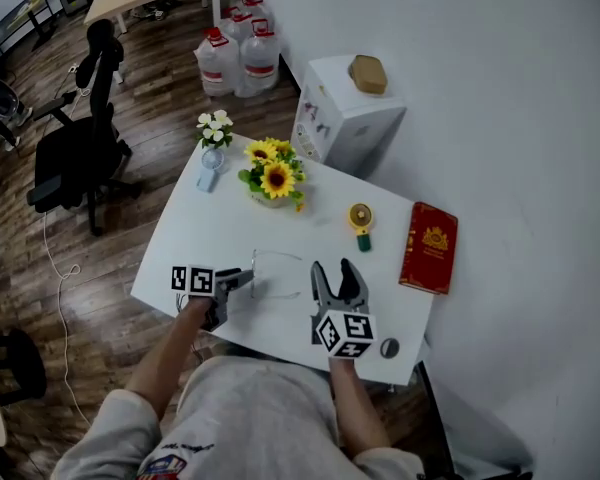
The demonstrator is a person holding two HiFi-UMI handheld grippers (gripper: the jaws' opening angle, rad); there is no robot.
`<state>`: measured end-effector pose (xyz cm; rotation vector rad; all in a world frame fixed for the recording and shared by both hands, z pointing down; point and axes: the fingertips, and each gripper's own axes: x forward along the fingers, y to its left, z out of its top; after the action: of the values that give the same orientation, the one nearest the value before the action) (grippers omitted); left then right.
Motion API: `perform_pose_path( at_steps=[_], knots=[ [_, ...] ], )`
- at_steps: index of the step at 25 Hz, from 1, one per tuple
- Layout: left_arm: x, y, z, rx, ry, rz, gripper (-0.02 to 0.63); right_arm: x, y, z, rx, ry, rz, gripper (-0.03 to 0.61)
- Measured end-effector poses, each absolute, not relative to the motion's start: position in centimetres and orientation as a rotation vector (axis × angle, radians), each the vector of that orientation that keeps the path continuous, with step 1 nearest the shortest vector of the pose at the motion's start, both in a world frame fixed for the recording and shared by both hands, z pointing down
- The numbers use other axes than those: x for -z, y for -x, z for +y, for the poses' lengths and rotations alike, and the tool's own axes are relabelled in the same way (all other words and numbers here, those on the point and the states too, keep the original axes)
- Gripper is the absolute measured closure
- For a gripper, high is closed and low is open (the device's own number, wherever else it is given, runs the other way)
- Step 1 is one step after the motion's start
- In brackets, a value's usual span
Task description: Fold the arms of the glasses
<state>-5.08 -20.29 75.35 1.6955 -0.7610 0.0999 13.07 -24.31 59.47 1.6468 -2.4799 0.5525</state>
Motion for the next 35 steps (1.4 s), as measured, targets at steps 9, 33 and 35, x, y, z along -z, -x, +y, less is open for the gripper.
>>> perform_pose_path(
  at_steps=[9, 33, 35],
  knots=[
    [-77.7, 4.5, -21.1, 0.017, -1.506, -0.670, 0.446, -59.7, -15.3, -24.3, -0.568, -1.708, -2.437, 0.330],
    [-77.8, 4.0, -21.5, -0.098, -1.535, -0.718, 0.598, -60.1, -16.9, -23.2, -0.610, -1.754, -2.387, 0.342],
    [-77.2, 4.4, -22.0, -0.096, -1.557, -0.742, 0.598, -60.3, -16.5, -23.2, -0.618, -1.746, -2.392, 0.342]
  ],
)
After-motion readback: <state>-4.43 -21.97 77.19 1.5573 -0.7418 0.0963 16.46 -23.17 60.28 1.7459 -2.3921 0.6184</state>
